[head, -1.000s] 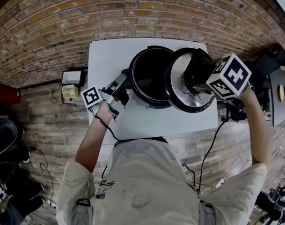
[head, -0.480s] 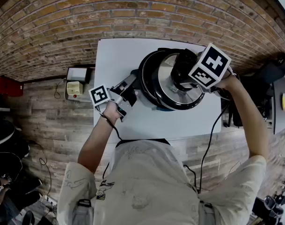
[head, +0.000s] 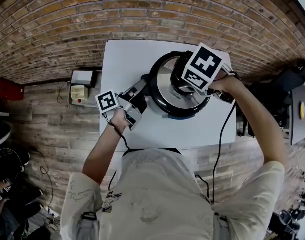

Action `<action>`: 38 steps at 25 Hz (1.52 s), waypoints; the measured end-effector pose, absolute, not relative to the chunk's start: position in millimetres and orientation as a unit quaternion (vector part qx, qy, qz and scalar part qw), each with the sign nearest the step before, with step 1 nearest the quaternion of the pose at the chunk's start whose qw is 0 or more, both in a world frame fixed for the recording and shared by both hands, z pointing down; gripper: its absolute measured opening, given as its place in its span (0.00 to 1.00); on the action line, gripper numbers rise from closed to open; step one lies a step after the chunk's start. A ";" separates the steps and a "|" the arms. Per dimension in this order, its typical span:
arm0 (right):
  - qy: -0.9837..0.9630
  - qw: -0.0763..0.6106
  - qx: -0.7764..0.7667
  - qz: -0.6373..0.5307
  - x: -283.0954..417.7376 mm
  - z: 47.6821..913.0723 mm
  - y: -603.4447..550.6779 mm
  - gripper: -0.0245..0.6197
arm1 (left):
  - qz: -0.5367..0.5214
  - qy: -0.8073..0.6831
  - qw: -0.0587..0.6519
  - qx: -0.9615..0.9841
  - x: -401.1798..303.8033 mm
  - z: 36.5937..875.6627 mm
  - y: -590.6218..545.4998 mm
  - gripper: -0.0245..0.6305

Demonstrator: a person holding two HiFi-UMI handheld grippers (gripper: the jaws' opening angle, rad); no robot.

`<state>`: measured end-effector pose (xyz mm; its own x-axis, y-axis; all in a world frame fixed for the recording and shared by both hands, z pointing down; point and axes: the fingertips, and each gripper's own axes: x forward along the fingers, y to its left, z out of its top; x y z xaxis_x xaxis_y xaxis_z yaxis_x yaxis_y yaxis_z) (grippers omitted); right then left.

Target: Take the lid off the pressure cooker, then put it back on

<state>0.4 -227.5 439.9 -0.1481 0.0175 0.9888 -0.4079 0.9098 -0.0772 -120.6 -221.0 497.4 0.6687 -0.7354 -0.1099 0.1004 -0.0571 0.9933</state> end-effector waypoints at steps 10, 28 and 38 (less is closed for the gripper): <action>-0.746 0.633 0.122 0.165 -0.7 441.8 -228.1 0.49 | -0.326 -0.242 0.639 0.653 -120.0 497.4 -222.0 0.14; -0.748 0.639 0.101 0.149 0.1 441.6 -226.3 0.49 | -0.317 -0.242 0.641 0.655 -119.1 497.7 -221.3 0.14; -0.742 0.656 0.063 0.120 1.1 441.7 -223.1 0.50 | -0.312 -0.234 0.645 0.657 -118.8 497.8 -221.7 0.14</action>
<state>1.1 -223.1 441.7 -0.1301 0.0647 0.9894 -0.2513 0.9631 -0.0961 -118.8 -221.7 497.8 0.6954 -0.7104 -0.1085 0.0952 -0.0586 0.9937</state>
